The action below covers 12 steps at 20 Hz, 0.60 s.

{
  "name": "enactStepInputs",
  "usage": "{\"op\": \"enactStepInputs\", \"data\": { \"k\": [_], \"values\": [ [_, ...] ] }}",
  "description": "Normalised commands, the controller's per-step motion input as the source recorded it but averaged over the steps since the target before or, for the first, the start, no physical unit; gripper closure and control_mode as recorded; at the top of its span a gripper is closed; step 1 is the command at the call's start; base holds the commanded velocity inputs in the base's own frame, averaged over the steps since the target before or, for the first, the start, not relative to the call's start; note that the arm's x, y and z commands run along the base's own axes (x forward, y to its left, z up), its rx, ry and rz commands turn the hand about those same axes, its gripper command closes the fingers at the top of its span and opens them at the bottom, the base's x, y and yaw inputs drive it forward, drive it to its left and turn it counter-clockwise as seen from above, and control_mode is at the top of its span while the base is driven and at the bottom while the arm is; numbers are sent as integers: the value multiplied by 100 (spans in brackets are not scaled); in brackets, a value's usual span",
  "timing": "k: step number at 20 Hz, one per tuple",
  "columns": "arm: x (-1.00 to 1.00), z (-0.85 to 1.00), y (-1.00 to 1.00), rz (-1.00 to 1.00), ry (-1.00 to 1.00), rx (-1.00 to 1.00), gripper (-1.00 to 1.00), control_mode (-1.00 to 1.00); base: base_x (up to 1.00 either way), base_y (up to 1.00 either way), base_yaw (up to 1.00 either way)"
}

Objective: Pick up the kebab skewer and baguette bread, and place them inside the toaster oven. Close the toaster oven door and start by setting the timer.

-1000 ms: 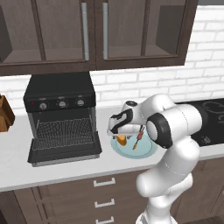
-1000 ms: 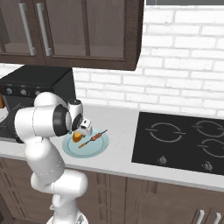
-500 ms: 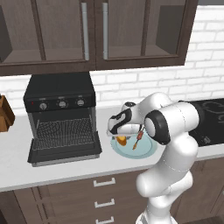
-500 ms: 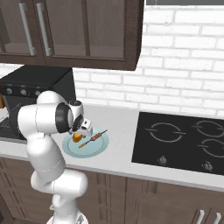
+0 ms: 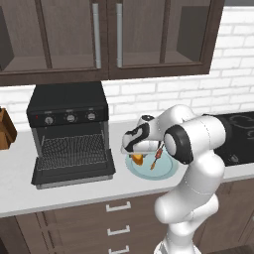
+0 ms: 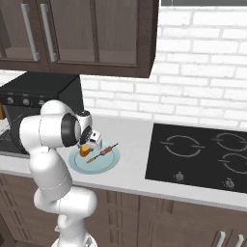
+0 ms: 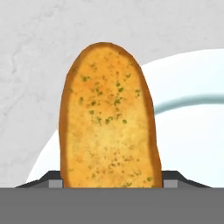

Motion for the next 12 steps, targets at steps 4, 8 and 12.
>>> {"op": "enactStepInputs", "data": {
  "k": [4, 8, 12],
  "values": [
    [0, 0, 0, 0, 0, 0, 100, -100, 0, 0, 0],
    [-1, 30, -3, 0, -1, 0, 100, -100, 0, 0, 0],
    [-20, 84, 0, 0, -12, 0, 100, -100, 0, 0, 0]
  ]
}}
